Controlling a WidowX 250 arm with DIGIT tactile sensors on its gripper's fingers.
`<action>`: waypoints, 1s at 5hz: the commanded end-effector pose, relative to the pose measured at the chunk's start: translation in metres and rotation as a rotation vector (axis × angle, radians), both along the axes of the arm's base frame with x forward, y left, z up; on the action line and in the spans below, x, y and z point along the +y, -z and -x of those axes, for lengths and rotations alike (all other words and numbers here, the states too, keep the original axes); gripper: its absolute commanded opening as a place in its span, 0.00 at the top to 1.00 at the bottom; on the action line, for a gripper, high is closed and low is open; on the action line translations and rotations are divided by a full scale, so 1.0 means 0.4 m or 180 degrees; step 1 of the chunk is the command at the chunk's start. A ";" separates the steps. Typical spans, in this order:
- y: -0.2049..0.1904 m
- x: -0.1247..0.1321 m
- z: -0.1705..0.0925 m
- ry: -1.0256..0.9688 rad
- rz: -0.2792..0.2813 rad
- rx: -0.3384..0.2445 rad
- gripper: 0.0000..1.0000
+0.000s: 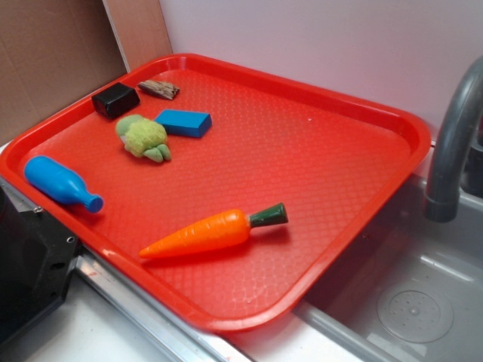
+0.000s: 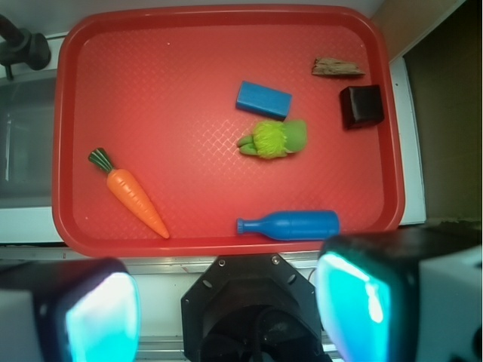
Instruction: Grab the carrot.
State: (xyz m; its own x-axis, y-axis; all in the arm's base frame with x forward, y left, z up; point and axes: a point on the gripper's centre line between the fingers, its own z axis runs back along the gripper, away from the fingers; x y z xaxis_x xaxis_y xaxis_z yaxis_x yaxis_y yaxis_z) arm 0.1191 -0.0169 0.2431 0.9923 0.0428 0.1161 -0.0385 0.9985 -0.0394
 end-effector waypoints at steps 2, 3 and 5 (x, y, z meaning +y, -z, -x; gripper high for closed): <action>0.091 -0.125 -0.093 0.0607 -0.0135 -0.0184 0.00; 0.211 -0.218 -0.096 0.0821 -0.0165 -0.0198 0.00; 0.390 -0.256 -0.050 0.0989 -0.0082 0.0082 0.00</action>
